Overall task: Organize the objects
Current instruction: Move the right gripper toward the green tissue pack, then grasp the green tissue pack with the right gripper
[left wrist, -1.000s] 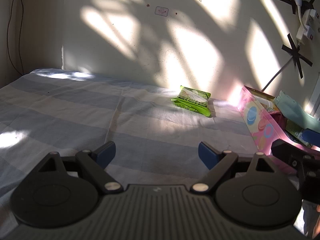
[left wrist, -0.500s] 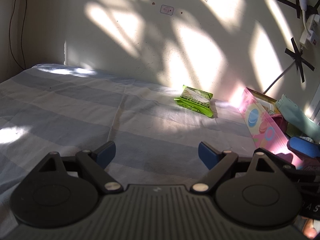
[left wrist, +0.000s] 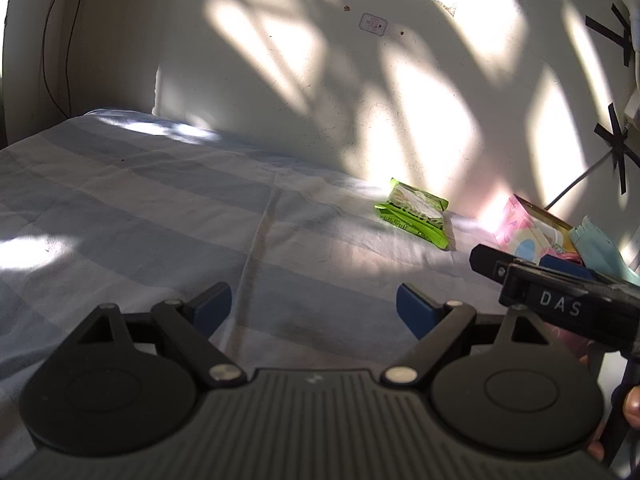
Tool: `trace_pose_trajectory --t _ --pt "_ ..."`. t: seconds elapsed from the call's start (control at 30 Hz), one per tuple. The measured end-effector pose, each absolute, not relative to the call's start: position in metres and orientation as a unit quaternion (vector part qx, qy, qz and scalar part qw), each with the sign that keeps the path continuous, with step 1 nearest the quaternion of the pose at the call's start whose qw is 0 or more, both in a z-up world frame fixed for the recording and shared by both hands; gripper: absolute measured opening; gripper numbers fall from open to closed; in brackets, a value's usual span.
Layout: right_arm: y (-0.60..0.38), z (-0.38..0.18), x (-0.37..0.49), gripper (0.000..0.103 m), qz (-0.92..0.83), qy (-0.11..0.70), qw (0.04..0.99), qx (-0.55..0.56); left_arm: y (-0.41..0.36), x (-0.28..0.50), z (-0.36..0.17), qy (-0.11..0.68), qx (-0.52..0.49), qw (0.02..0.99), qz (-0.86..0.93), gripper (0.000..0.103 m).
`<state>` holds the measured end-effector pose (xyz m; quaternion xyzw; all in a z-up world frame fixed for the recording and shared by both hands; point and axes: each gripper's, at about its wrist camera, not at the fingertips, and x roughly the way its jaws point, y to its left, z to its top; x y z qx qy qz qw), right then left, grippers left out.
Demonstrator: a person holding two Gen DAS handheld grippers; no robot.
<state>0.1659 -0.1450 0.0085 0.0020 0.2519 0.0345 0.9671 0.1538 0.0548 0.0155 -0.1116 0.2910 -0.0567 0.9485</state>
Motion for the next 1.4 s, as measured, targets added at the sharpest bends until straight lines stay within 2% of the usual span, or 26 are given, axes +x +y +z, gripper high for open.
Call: trace_pose_trajectory --t 0.23,0.47,0.57,0.67,0.7,0.77,0.8,0.9,1.07,1.4 --pt "-0.141 0.001 0.251 0.091 0.005 0.285 0.958 0.037 0.059 0.159 0.013 0.297 -0.115 0.947 -0.04 0.091" --pt "-0.157 -0.023 0.335 0.098 -0.039 0.363 0.917 0.16 0.055 0.158 0.013 0.297 -0.11 0.947 -0.051 0.091" --pt "-0.158 -0.04 0.357 0.102 -0.067 0.387 0.902 0.182 0.054 0.158 0.013 0.299 -0.11 0.946 -0.057 0.091" --pt "-0.149 -0.044 0.366 0.102 -0.082 0.379 0.908 0.16 0.053 0.158 0.013 0.3 -0.11 0.945 -0.062 0.091" --pt "-0.144 -0.046 0.368 0.101 -0.088 0.38 0.91 0.142 0.052 0.158 0.013 0.301 -0.11 0.945 -0.064 0.091" --pt "-0.134 -0.05 0.369 0.091 -0.095 0.378 0.916 0.095 0.052 0.158 0.012 0.303 -0.111 0.944 -0.066 0.091" --pt "-0.131 -0.052 0.368 0.081 -0.096 0.375 0.919 0.079 0.052 0.159 0.012 0.304 -0.112 0.944 -0.066 0.091" --pt "-0.13 -0.056 0.358 0.077 -0.084 0.361 0.927 0.064 0.052 0.16 0.011 0.306 -0.112 0.943 -0.066 0.091" --pt "-0.125 -0.057 0.324 0.077 -0.061 0.355 0.932 0.039 0.055 0.163 0.01 0.31 -0.114 0.942 -0.059 0.091" --pt "-0.129 -0.043 0.164 0.078 0.117 0.365 0.923 -0.025 0.074 0.172 0.004 0.314 -0.148 0.937 -0.039 0.091"
